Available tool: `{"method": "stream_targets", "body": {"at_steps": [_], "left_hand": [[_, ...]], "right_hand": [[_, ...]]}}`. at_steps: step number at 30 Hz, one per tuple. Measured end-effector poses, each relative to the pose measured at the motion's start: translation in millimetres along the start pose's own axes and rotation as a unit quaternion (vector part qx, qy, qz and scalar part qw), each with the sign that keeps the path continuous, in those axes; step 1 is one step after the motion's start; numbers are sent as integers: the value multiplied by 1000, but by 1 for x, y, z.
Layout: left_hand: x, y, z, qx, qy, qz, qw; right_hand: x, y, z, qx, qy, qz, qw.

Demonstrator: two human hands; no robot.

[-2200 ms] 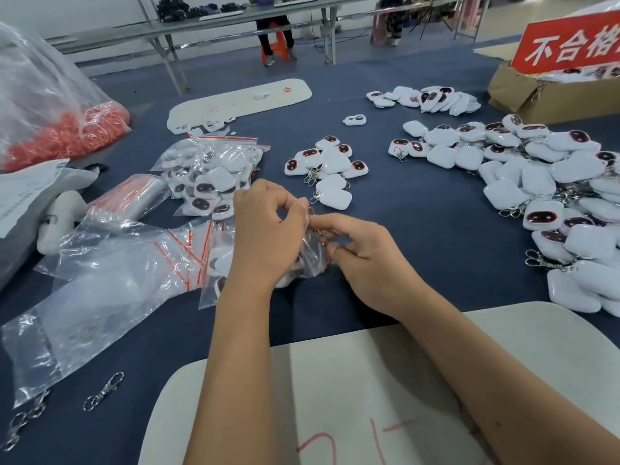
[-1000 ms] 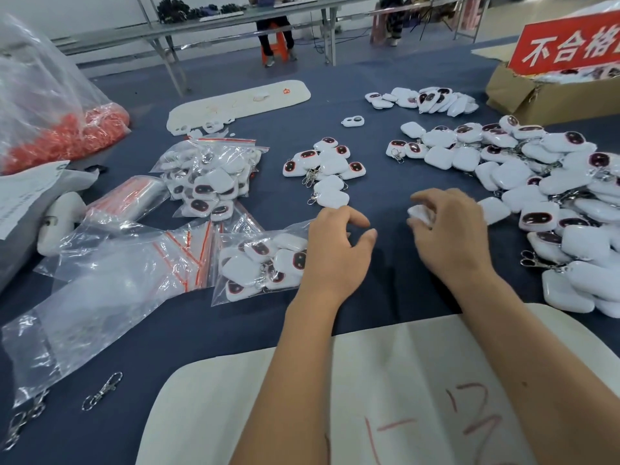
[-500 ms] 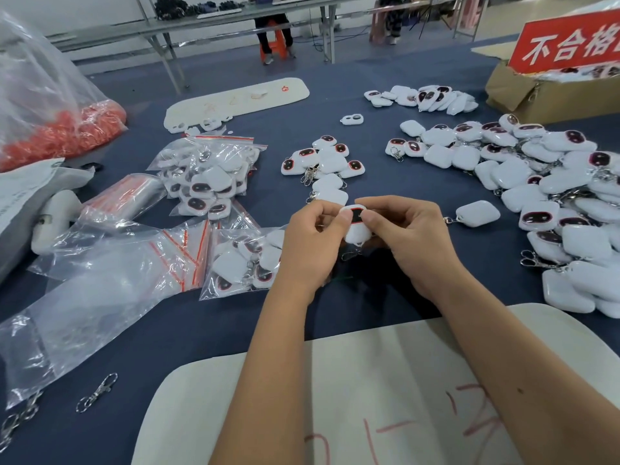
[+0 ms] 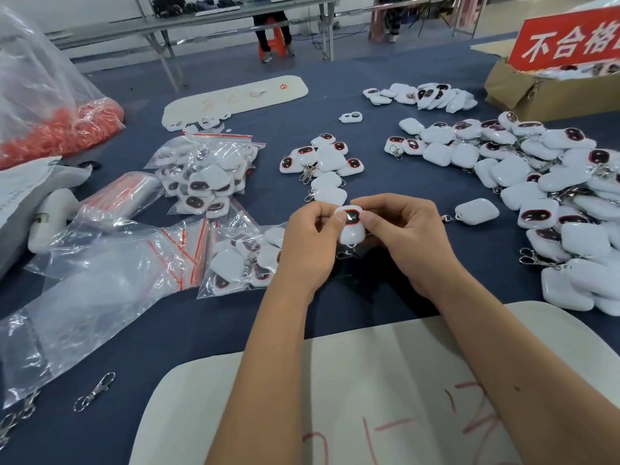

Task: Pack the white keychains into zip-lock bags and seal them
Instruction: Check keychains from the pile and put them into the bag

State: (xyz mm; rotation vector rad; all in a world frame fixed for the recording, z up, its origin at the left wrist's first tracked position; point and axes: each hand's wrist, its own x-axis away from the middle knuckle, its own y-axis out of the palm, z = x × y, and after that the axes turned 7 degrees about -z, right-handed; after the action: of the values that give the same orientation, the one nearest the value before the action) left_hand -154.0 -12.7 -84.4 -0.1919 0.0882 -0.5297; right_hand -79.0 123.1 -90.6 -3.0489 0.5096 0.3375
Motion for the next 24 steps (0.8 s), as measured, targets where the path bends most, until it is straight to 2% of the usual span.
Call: {"method": "stream_targets", "body": {"at_steps": [13, 24], "left_hand": [[4, 3, -1, 0, 23, 5, 1000], [6, 2, -1, -5, 40, -20, 999]], "right_hand": [[0, 0, 1, 32, 1, -3, 999], [-1, -3, 2, 34, 15, 1, 999]]}}
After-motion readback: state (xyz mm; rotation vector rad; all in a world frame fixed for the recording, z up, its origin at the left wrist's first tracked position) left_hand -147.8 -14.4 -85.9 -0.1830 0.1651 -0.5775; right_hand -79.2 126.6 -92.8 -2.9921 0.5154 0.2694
